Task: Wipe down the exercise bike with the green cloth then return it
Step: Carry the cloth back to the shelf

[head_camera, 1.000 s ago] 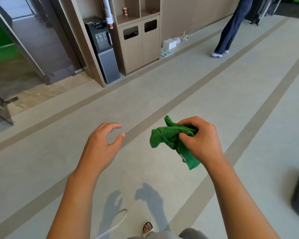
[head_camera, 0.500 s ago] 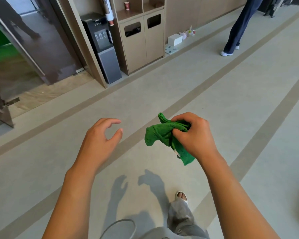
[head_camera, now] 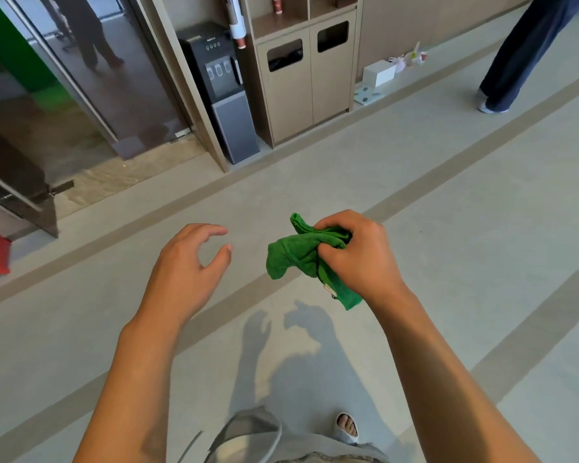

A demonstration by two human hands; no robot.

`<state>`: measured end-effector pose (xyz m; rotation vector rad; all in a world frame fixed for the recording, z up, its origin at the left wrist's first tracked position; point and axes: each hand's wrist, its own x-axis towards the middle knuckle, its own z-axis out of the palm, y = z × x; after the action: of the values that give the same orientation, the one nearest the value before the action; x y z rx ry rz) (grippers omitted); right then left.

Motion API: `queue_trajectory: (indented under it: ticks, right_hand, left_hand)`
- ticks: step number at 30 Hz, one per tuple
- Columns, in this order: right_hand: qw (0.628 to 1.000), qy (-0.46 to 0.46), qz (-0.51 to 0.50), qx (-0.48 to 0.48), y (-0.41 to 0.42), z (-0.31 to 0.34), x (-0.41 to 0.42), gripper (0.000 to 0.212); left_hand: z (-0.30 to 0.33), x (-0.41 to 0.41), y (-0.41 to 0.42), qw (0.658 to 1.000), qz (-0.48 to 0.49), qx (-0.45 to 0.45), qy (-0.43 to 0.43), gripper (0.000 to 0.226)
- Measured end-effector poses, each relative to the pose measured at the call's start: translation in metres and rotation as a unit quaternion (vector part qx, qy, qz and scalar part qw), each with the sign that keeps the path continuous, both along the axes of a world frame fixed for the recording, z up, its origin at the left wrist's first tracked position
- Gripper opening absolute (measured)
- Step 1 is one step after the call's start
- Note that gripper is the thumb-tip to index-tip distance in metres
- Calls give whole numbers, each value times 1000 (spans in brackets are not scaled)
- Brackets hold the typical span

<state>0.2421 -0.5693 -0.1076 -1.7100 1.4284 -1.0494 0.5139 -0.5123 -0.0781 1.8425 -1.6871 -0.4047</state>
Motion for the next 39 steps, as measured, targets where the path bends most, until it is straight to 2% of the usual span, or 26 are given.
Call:
queue_trajectory:
  ticks: [7, 14, 26, 32, 39]
  right_hand:
    - [999, -14, 32, 29, -66, -1, 4, 30]
    - [999, 1, 33, 29, -135, -7, 19, 28]
    - [999, 25, 20, 40, -284, 2, 110, 29]
    - [999, 26, 4, 35, -349, -2, 159, 30]
    - [999, 31, 5, 41, -410, -2, 177, 31]
  left_hand:
    - [0, 2, -53, 999, 27, 3, -17, 26]
    - [-9, 15, -134, 1000, 9, 5, -16, 27]
    - [-4, 99, -308, 1000, 17, 9, -1, 24]
    - [-10, 148, -374, 1000, -8, 17, 4, 26]
    - [-20, 172, -431, 999, -11, 22, 42, 26]
